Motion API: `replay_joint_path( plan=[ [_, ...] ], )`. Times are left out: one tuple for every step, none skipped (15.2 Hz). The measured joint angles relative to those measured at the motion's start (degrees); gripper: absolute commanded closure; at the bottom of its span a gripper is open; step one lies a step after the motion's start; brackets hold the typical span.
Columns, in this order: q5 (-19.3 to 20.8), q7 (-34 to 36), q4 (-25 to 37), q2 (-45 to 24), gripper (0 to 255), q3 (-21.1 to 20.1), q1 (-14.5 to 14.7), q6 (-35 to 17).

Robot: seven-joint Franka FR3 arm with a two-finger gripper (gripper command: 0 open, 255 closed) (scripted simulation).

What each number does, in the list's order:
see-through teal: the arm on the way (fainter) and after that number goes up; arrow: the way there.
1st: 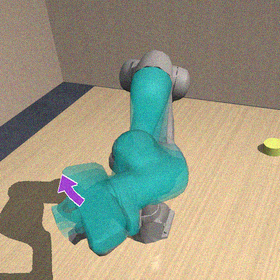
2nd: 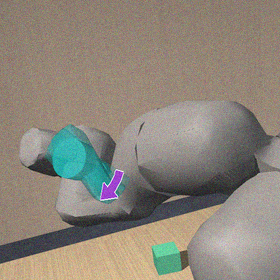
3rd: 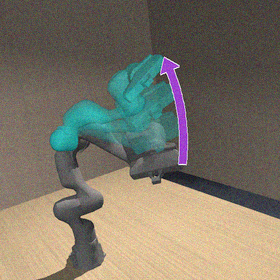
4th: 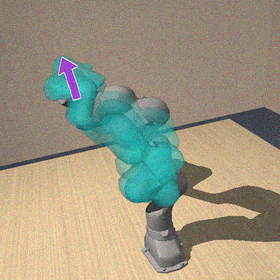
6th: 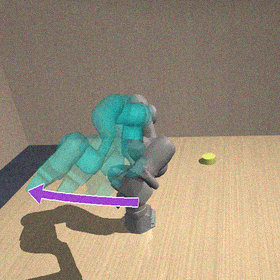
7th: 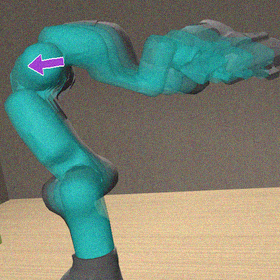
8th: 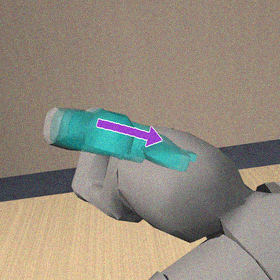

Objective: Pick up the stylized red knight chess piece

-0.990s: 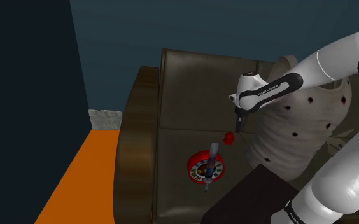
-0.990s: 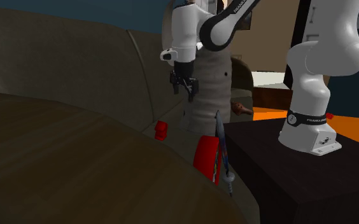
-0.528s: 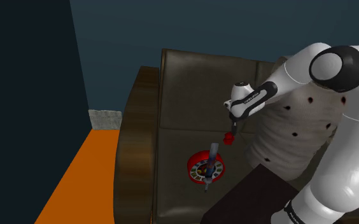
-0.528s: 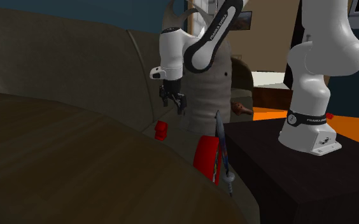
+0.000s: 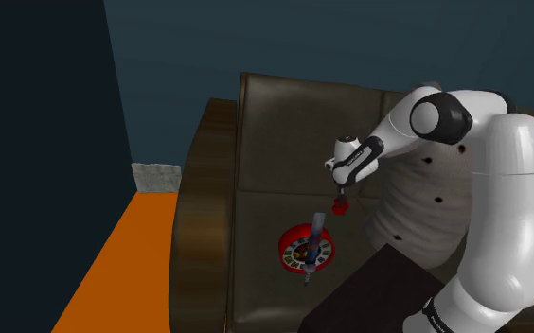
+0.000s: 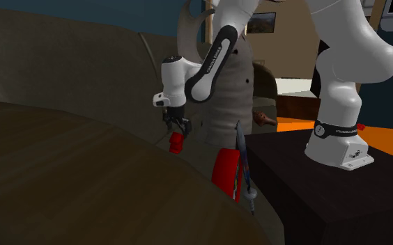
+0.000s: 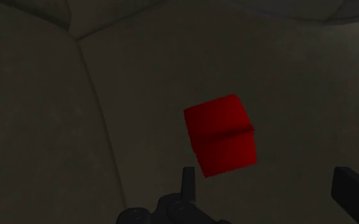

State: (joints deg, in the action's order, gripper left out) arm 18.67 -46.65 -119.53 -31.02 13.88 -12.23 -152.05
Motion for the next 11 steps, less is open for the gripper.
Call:
replay_joint_path(
  plan=[
    [0.0,-0.8,1.8,-2.5,0,-0.2,-0.6,-0.8],
    [0.0,-1.7,4.0,-4.7,0,-0.4,-1.3,-1.0],
    [0.0,-2.1,5.3,-6.2,0,-0.6,-1.6,-1.3],
    [0.0,-2.5,6.3,-7.4,0,-0.7,-1.9,-1.5],
    [0.0,-2.5,6.7,-8.1,0,-0.7,-2.0,-1.8],
    [0.0,-2.5,7.1,-8.9,0,-0.7,-2.1,-2.2],
    [0.0,-2.4,7.5,-9.6,0,-0.7,-2.2,-2.5],
    [0.0,-2.2,7.9,-10.4,0,-0.8,-2.1,-2.9],
    [0.0,-2.0,8.2,-11.3,0,-0.7,-2.2,-3.5],
    [0.0,-1.9,8.8,-12.3,0,-0.8,-2.2,-3.8],
    [0.0,-1.7,8.8,-12.7,0,-0.8,-2.2,-4.1]
  ],
)
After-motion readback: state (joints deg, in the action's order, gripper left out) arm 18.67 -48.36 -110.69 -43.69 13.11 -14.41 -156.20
